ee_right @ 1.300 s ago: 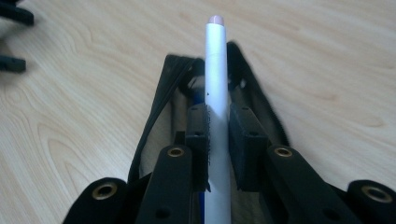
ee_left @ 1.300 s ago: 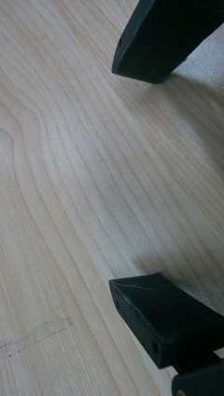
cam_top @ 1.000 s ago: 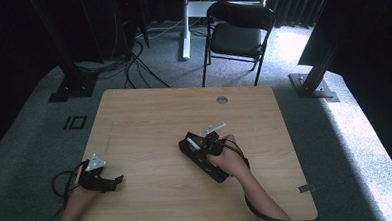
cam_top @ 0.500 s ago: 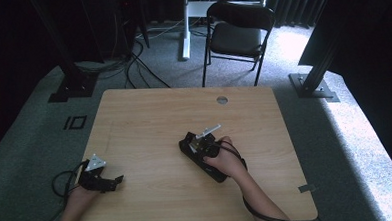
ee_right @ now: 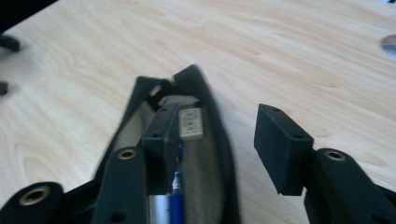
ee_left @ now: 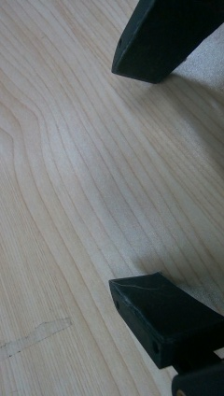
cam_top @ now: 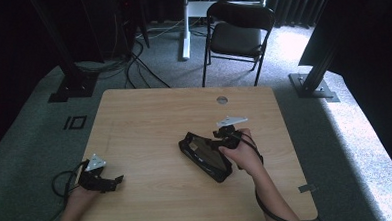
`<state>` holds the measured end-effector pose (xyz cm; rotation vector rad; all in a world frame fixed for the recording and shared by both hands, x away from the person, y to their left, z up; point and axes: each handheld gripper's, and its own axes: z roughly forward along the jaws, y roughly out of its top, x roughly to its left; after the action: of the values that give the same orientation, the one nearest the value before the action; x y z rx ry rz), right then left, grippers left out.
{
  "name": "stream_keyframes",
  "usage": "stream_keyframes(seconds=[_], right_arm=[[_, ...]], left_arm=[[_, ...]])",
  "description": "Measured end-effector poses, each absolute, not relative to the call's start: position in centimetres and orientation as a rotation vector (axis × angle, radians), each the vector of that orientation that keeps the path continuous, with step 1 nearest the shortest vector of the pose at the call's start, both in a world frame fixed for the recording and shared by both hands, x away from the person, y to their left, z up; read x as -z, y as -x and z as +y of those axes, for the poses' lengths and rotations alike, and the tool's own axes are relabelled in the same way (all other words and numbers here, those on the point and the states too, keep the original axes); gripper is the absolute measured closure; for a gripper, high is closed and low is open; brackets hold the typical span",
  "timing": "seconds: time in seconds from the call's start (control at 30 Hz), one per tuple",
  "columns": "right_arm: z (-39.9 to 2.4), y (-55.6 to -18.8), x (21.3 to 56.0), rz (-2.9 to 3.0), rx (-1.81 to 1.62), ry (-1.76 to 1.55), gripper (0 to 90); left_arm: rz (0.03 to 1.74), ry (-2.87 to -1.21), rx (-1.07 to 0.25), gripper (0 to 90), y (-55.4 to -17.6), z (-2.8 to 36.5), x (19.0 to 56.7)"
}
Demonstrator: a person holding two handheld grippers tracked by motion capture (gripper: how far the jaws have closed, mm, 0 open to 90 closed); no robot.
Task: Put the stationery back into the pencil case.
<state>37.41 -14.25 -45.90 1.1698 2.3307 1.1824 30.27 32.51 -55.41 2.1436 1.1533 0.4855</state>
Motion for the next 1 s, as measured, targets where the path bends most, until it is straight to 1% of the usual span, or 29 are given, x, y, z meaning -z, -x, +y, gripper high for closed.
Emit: stream_keyframes(seconds=[0.1,0.17,0.33,0.43,0.47,0.5,0.53,0.7,1.0], right_arm=[[-15.2,-37.6,46.2,2.296,-1.201,-1.193,45.4],[-15.6,-37.6,46.3,2.287,-1.198,-1.197,45.2],[-17.4,-37.8,47.1,2.226,-1.202,-1.250,39.5],[-18.2,-37.7,47.3,2.198,-1.199,-1.282,38.8],[-18.2,-37.7,47.3,2.198,-1.199,-1.282,37.0],[-19.2,-37.6,47.7,2.169,-1.196,-1.297,32.8],[-19.7,-37.6,47.8,2.156,-1.187,-1.303,32.2],[-22.4,-37.3,48.9,2.079,-1.157,-1.373,22.1],[-26.3,-36.2,51.4,2.003,-1.054,-1.487,18.7]], left_arm=[[1.153,-2.144,-0.486,1.6,-30.3,32.5,55.4],[1.153,-2.143,-0.486,1.6,-30.3,32.5,55.4],[1.153,-2.143,-0.485,1.6,-30.3,32.5,55.4],[1.153,-2.143,-0.485,1.6,-30.3,32.5,55.4],[1.153,-2.143,-0.485,1.6,-30.3,32.5,55.4],[1.153,-2.143,-0.485,1.6,-30.3,32.5,55.4],[1.153,-2.143,-0.485,1.6,-30.3,32.5,55.4],[1.153,-2.143,-0.485,1.6,-30.3,32.5,55.4],[1.153,-2.143,-0.485,1.6,-30.3,32.5,55.4]])
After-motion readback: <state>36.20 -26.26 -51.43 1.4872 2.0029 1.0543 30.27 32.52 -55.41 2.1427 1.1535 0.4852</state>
